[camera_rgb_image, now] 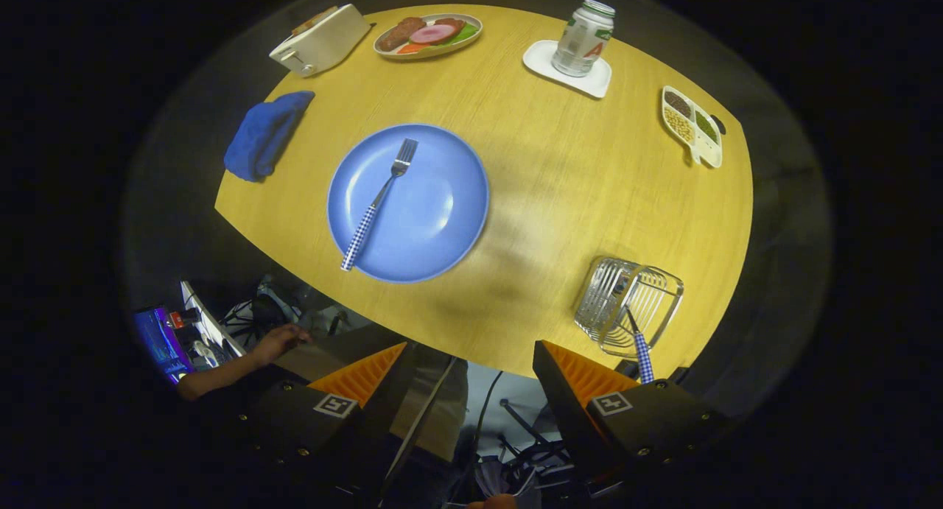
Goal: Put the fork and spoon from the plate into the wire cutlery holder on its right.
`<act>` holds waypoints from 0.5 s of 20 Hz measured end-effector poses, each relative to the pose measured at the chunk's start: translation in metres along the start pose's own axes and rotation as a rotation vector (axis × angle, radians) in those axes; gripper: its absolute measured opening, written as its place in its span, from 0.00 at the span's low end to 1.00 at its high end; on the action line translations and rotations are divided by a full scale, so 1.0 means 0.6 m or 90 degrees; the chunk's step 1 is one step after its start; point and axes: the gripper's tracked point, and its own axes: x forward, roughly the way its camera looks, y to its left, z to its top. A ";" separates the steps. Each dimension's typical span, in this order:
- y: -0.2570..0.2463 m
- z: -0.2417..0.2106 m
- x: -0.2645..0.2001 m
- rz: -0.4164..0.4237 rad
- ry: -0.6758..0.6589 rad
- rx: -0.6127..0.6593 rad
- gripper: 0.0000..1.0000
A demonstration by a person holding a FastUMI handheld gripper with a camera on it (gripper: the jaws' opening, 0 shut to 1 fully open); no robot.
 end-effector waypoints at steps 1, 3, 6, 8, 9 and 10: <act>0.012 0.005 0.004 0.009 0.002 -0.002 0.99; 0.036 0.018 0.014 0.025 0.009 -0.005 0.99; 0.064 0.044 0.029 0.038 0.008 -0.006 0.99; 0.090 0.059 0.042 0.053 0.006 0.001 0.99; 0.103 0.068 0.048 0.061 0.006 0.004 0.99; 0.114 0.076 0.054 0.068 0.007 0.005 0.99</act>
